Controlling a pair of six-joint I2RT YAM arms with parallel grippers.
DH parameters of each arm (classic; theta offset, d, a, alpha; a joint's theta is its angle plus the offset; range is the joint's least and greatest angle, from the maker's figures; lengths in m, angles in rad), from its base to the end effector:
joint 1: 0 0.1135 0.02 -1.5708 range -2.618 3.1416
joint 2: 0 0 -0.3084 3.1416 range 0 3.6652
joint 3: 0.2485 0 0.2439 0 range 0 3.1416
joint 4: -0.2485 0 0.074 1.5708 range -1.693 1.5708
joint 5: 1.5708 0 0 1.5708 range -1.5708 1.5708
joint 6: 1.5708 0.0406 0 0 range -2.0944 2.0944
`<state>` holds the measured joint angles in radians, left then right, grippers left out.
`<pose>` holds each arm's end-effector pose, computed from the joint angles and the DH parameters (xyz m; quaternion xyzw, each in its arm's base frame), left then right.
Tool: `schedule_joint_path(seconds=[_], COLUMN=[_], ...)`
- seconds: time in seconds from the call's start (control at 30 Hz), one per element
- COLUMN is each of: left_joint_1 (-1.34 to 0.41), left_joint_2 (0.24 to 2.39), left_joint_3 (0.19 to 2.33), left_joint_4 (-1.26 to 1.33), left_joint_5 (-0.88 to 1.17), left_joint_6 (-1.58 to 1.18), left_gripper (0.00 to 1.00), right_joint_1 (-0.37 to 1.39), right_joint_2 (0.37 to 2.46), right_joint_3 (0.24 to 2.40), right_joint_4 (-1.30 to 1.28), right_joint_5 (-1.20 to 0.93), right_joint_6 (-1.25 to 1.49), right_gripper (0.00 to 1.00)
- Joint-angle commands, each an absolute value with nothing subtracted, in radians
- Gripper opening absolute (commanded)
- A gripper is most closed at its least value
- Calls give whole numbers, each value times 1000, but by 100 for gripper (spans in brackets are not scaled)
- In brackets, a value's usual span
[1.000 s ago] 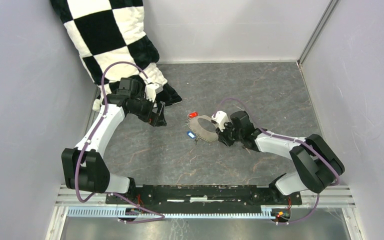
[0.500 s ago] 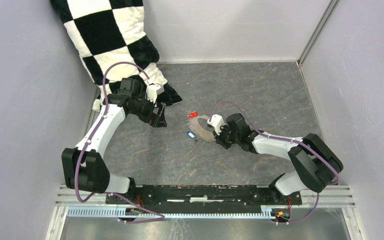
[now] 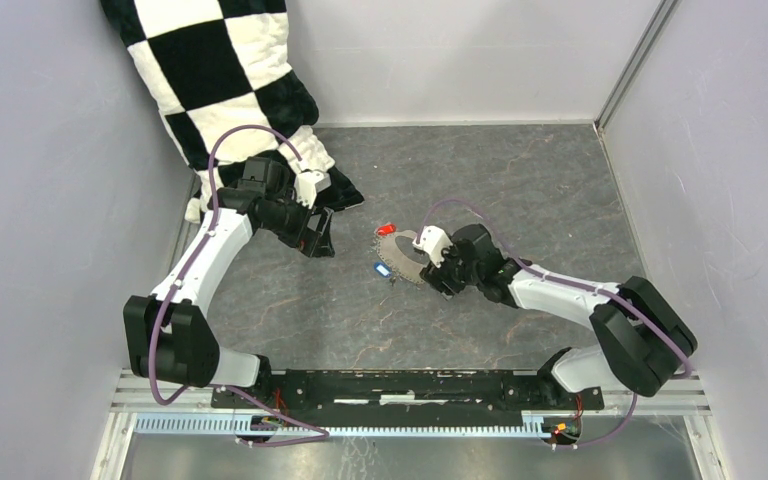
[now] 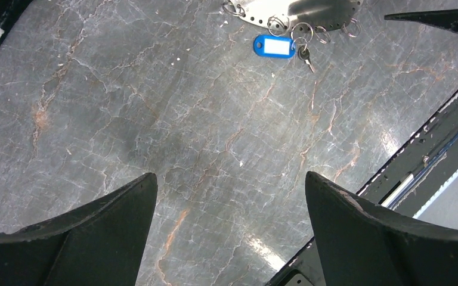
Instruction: Put the keys on the keyring
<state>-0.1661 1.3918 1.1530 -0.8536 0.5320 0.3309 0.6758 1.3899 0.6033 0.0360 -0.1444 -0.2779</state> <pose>0.2522 -0.0632 0.3226 0.2909 0.8932 -0.2357 0.2488 0.1972 0.1656 0.2140 -0.4454 0.7995 0.1434 0.3767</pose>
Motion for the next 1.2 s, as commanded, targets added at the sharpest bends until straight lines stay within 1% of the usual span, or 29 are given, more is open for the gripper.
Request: schedule_joint_path(seconds=[0.0,0.03,0.2,0.27,0.3,0.4,0.47,0.57,0.63,0.67,0.8,0.9,0.97,1.03,1.17], left_joint_1=[-172,-172,-172,-172,-172,-172,-173,-174,-176,-177,-195,-225,-245,-260,-284], left_joint_2=[1357,1357,1352,1350,1350,1354,1354,1355,1351,1349,1345,1356,1360,1347,1272], left_joint_3=[1177,1180,1182,1179,1178,1177,1178,1179,1174,1171,1175,1219,1238,1233,1183], left_joint_4=[-867,-869,-885,-885,-885,-885,-885,-886,-885,-885,-896,-935,-952,-956,-963], left_joint_5=[531,531,524,523,525,533,539,545,547,547,542,542,560,615,767], left_joint_6=[375,379,392,394,393,393,393,390,389,389,397,409,408,410,459], left_gripper=[99,99,100,100,100,100,100,100,99,98,97,96,92,87,88], right_joint_1=[673,672,670,668,668,666,665,665,665,665,665,667,677,699,761], right_joint_2=[1449,1465,1513,1520,1520,1514,1511,1514,1509,1503,1463,1403,1351,1284,1164], right_joint_3=[690,705,729,727,724,717,715,717,713,709,704,696,679,669,646], right_joint_4=[3,2,-19,-24,-25,-26,-26,-23,-15,-8,24,59,98,129,182], right_joint_5=[-152,-158,-198,-200,-201,-198,-199,-198,-200,-203,-242,-306,-337,-346,-330], right_joint_6=[-341,-347,-354,-354,-354,-353,-353,-352,-345,-337,-309,-268,-231,-201,-143], right_gripper=[69,68,52,44,42,40,35,18,5,0,0,1,0,0,0])
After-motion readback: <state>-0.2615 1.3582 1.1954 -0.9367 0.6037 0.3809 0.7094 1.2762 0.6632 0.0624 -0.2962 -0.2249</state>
